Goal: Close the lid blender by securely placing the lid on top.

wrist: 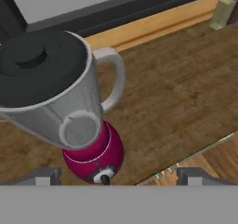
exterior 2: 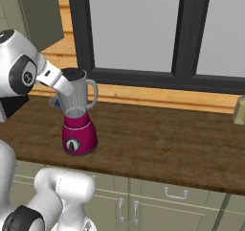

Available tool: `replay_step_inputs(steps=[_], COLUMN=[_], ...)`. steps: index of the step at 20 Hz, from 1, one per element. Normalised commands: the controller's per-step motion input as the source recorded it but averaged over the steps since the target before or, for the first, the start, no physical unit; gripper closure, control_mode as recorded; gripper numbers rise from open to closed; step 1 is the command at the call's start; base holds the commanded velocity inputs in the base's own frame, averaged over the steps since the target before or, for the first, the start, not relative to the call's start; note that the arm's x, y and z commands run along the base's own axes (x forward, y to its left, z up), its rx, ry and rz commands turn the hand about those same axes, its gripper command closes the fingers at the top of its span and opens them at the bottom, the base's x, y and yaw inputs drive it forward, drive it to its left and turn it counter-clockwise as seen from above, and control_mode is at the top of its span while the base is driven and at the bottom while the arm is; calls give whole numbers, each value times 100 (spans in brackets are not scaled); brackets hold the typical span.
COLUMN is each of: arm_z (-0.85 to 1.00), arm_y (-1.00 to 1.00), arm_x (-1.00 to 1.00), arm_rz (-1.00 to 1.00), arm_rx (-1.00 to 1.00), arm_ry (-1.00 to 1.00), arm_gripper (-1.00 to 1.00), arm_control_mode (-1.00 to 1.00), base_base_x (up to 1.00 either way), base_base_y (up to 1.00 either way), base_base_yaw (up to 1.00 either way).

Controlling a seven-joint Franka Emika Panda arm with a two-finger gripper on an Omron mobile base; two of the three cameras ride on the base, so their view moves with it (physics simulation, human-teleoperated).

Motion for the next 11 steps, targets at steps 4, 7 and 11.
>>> replay_step_inputs(steps=[4, 7, 11], arm_z=[0, 0, 0], arm_y=[-75, -63, -48], arm_x=[-34, -19, -4], arm_rz=[1, 2, 1], arm_rx=[27, 29, 24], arm_ry=[-9, -7, -2], arm_gripper=[-100, -100, -100], arm_control_mode=[-100, -100, -100], base_base_x=[0, 0, 0], base_base_y=[0, 0, 0], base_base_yaw=[0, 0, 0])
